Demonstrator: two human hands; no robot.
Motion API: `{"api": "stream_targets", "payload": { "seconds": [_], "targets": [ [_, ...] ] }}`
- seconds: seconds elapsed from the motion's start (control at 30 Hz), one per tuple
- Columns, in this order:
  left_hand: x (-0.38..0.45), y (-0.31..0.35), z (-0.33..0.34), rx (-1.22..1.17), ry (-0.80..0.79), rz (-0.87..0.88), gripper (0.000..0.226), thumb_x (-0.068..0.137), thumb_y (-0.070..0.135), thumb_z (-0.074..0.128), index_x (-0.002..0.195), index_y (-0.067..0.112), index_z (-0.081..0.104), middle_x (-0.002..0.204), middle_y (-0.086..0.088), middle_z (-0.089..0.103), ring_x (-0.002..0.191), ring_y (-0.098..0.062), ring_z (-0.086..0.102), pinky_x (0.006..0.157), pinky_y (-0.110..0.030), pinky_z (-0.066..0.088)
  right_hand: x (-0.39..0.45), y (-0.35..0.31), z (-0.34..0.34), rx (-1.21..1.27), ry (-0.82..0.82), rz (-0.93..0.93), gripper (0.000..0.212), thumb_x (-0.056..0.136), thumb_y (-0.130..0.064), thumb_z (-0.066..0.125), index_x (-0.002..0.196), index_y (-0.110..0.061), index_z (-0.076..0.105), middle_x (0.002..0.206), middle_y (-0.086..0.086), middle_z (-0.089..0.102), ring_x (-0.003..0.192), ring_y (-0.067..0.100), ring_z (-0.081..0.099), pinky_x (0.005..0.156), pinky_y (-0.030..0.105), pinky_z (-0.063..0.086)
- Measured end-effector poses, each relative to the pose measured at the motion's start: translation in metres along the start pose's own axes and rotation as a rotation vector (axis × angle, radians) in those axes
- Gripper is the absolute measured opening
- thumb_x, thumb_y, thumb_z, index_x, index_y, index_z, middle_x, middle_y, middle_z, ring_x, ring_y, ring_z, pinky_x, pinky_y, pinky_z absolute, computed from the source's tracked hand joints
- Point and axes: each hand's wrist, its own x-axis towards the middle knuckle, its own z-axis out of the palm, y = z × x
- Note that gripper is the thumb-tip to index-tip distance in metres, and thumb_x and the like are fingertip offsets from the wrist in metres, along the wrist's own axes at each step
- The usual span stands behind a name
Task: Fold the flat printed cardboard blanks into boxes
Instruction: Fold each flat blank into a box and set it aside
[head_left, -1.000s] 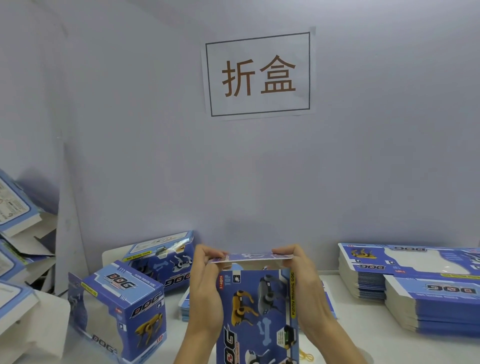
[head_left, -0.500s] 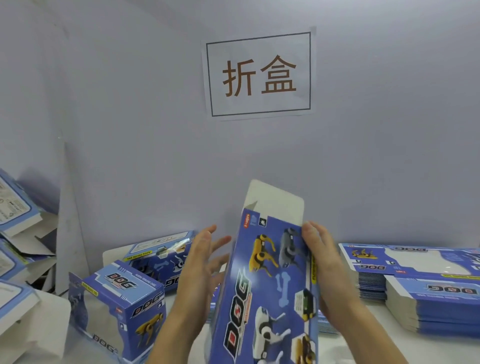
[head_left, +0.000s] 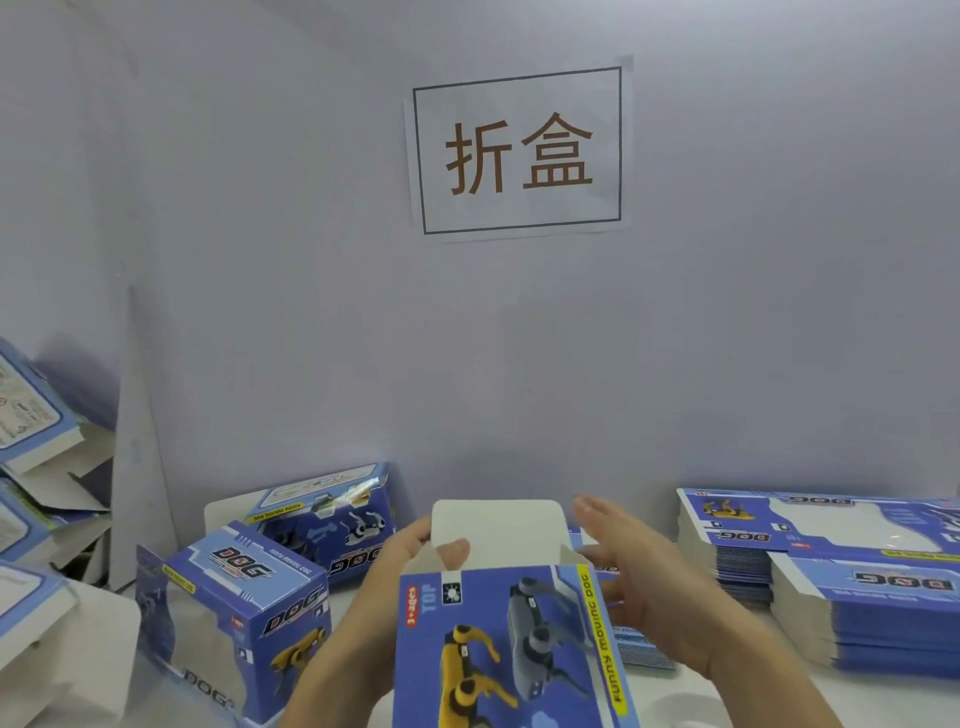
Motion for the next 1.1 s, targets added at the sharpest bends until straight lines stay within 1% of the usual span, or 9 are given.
{"api": "stream_targets", "payload": {
  "seconds": [0.07,0.13,0.27,0.3,0.37,0.43,0.53,0.7,1.1],
  "targets": [
    [0.006,0.003,0.004,0.024,-0.105,-0.038,0.021,0.094,0.008,0.066,0.113,0.015,0.06,0.083,0.004,0.078,0.074,-0.008,0.074,0.064,-0.021,0.057,0.009,0.003,-0.001,-0.009,0.121,-0.08,0.031,0.097,-0.027,0.061,0.128,-0.023,0.062,0.113,0.011,0.07,0.073,0.027,0.068,0.066,0.034,0.057],
    [0.015,0.009,0.008,0.107,-0.196,-0.113,0.036,0.088,0.014,0.069,0.122,0.015,0.056,0.104,-0.004,0.073,0.086,-0.014,0.072,0.075,-0.029,0.058,0.01,0.001,0.001,0.003,0.185,-0.138,0.022,0.098,-0.011,0.059,0.116,-0.015,0.071,0.105,0.017,0.074,0.079,0.028,0.072,0.07,0.037,0.057],
    [0.024,0.023,0.015,0.278,-0.21,-0.174,0.044,0.097,0.016,0.062,0.137,0.009,0.044,0.134,-0.016,0.058,0.105,-0.023,0.06,0.092,-0.038,0.051,0.009,-0.001,0.002,0.027,0.203,-0.126,0.017,0.098,-0.007,0.059,0.105,-0.009,0.074,0.095,0.019,0.076,0.076,0.029,0.074,0.072,0.042,0.059],
    [0.022,0.024,0.014,0.282,-0.187,-0.179,0.039,0.1,0.018,0.059,0.135,0.008,0.046,0.131,-0.016,0.061,0.103,-0.019,0.062,0.092,-0.035,0.052,0.008,-0.002,0.003,0.043,0.186,-0.104,0.017,0.098,-0.008,0.059,0.106,-0.008,0.074,0.095,0.02,0.076,0.076,0.029,0.074,0.073,0.043,0.059],
    [0.015,0.02,0.016,0.175,-0.118,-0.156,0.023,0.1,0.02,0.058,0.121,0.01,0.058,0.101,-0.007,0.073,0.079,-0.007,0.07,0.072,-0.022,0.057,0.01,0.0,0.005,0.071,0.151,-0.081,0.016,0.097,-0.008,0.06,0.105,-0.006,0.074,0.093,0.019,0.076,0.073,0.026,0.073,0.066,0.037,0.061],
    [0.006,0.012,0.015,-0.003,-0.094,-0.106,0.025,0.084,0.023,0.073,0.108,0.015,0.068,0.082,-0.003,0.074,0.067,-0.013,0.07,0.059,-0.023,0.055,0.011,0.003,0.008,0.081,0.124,-0.068,0.016,0.095,-0.009,0.062,0.104,-0.004,0.074,0.091,0.019,0.076,0.072,0.026,0.073,0.06,0.032,0.059],
    [0.004,0.01,0.012,0.028,-0.014,-0.047,0.021,0.089,0.018,0.073,0.11,0.017,0.069,0.088,-0.008,0.073,0.072,-0.022,0.069,0.07,-0.035,0.056,0.011,0.004,0.007,0.112,0.061,-0.028,0.021,0.095,-0.012,0.063,0.104,0.004,0.073,0.099,0.024,0.074,0.085,0.034,0.073,0.071,0.038,0.061],
    [-0.006,0.017,0.017,-0.034,0.011,-0.045,0.024,0.09,0.015,0.067,0.114,0.012,0.065,0.074,0.001,0.076,0.062,-0.012,0.073,0.049,-0.018,0.052,0.009,0.003,0.005,0.077,0.072,-0.08,0.016,0.093,-0.006,0.064,0.103,0.003,0.073,0.094,0.022,0.075,0.078,0.032,0.074,0.062,0.035,0.06],
    [-0.006,0.013,0.014,-0.041,0.042,0.042,0.038,0.07,0.017,0.079,0.107,0.014,0.07,0.083,-0.008,0.077,0.072,-0.024,0.075,0.055,-0.028,0.059,0.013,0.008,0.007,0.171,0.083,-0.144,0.024,0.087,0.003,0.068,0.103,-0.014,0.076,0.094,0.025,0.073,0.073,0.038,0.072,0.059,0.036,0.058]
  ]
}}
